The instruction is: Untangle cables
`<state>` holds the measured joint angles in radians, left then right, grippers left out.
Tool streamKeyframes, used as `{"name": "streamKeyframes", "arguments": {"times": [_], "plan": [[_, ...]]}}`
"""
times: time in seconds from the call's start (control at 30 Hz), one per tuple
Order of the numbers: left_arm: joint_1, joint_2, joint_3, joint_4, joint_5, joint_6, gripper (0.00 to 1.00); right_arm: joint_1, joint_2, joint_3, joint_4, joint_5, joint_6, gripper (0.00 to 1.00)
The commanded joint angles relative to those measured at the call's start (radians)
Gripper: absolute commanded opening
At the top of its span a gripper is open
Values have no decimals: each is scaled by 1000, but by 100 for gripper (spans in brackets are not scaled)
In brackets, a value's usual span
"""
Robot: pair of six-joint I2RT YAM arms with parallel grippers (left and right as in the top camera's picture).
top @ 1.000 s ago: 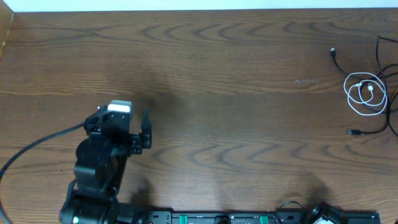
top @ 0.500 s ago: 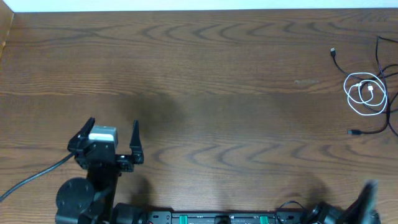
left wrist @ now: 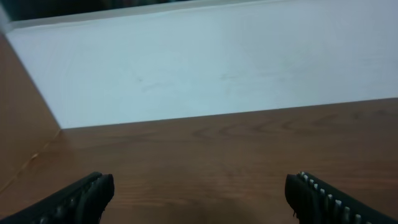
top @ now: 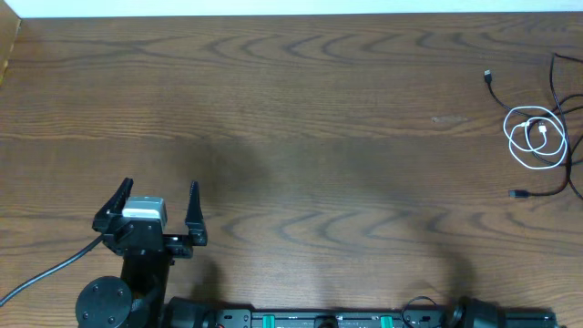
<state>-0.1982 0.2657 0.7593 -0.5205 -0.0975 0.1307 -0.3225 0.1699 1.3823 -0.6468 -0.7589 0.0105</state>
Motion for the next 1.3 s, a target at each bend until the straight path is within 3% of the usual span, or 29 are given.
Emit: {"name": "streamKeyframes", "arguments": {"times": [0.0, 0.1, 0.23, 0.7, 1.27], "plan": [[3, -8, 0, 1, -51, -2, 93, 30, -5, -10, -88, 82, -129, 99], [3, -8, 0, 1, -53, -2, 93, 36, -5, -50, -159, 121, -231, 99], [3, -8, 0, 1, -53, -2, 93, 37, -5, -168, -173, 116, -240, 99], [3, -8, 0, -2, -53, -2, 94, 35, -5, -749, -2, 117, -69, 99], [3, -8, 0, -2, -53, -2, 98, 35, -5, -1086, 113, 177, 4, 99]]}}
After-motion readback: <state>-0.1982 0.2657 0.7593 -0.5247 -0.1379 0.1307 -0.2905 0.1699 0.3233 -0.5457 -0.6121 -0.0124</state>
